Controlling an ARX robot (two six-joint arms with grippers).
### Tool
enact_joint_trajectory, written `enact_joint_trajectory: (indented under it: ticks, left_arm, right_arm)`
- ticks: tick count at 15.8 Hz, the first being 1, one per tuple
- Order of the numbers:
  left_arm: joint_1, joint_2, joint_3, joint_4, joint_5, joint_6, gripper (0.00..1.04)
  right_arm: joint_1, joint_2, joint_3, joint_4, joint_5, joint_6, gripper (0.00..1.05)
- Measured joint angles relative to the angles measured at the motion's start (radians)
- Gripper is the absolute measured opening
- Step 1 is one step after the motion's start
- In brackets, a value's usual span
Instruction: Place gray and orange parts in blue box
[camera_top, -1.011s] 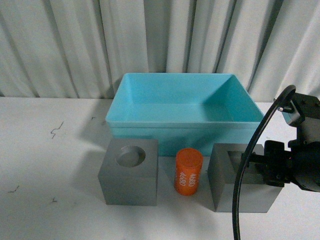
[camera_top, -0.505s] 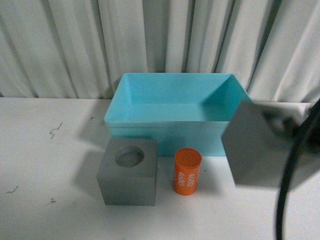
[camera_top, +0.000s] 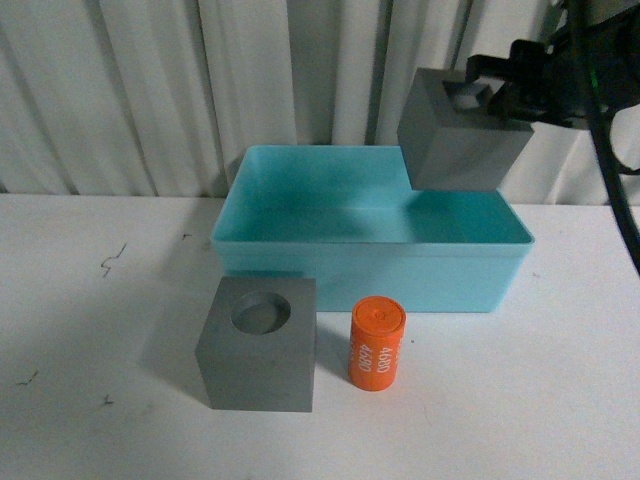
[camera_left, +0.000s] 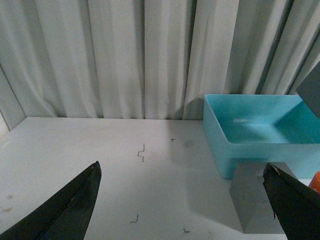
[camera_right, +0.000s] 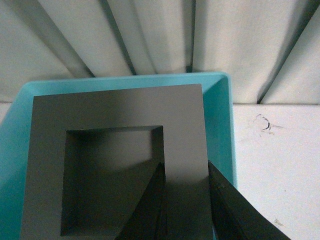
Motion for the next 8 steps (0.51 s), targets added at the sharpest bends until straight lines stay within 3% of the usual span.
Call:
enact_joint_trajectory:
  ticks: [8]
  left_arm:
    - [0.000, 0.000, 0.000, 0.000, 0.000, 0.000, 0.98]
  right_arm:
    - [0.044, 0.182, 0.121, -0.145, 0.199, 0.107, 0.19]
